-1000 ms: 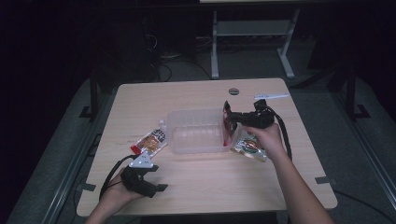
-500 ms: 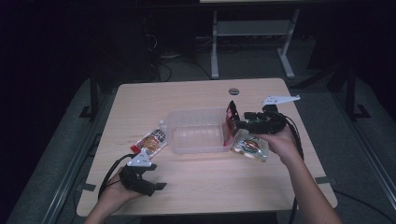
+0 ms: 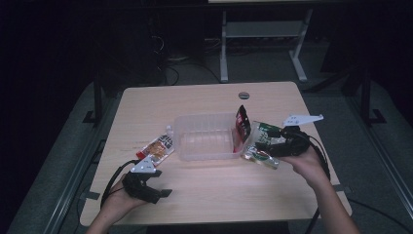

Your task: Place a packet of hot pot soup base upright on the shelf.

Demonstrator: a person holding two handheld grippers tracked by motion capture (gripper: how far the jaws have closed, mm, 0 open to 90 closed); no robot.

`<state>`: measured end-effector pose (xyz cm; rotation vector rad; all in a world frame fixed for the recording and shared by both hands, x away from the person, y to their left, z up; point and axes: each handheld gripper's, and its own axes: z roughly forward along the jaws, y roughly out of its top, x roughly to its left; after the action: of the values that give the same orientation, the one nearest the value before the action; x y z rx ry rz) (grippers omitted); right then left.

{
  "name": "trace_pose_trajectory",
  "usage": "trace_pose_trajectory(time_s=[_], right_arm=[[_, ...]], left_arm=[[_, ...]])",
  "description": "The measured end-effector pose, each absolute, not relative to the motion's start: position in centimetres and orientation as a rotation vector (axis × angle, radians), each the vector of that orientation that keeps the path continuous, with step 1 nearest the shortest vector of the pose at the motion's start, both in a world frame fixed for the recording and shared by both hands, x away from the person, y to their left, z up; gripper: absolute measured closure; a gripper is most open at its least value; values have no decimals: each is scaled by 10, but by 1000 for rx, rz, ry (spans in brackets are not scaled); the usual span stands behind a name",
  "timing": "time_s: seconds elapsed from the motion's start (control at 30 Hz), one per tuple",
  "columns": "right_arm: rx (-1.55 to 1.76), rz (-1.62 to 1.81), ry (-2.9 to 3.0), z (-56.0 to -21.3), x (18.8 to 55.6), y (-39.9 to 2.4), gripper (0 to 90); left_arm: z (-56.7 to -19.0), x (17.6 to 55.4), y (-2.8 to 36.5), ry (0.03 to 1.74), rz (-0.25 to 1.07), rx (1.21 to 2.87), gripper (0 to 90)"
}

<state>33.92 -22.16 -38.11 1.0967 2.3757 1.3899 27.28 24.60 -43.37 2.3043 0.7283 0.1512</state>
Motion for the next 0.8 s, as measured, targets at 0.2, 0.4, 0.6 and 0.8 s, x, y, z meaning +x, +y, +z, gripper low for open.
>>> trace_pose_trajectory(time_s=[0.2,0.4,0.6,0.8], right_arm=[[1130,1360,2397,-393,326,-231,243],[1166,1336,2410,-406,319,-238,247],[1189,1282,2432,-416,324,-238,270],[1224,1237,2427,-423,328,-244,345]], left_arm=[[-434,273,249,739,152,2299,189],[-434,275,252,729,169,2311,190],[-435,277,255,745,174,2308,191],[-436,279,257,756,177,2304,191]])
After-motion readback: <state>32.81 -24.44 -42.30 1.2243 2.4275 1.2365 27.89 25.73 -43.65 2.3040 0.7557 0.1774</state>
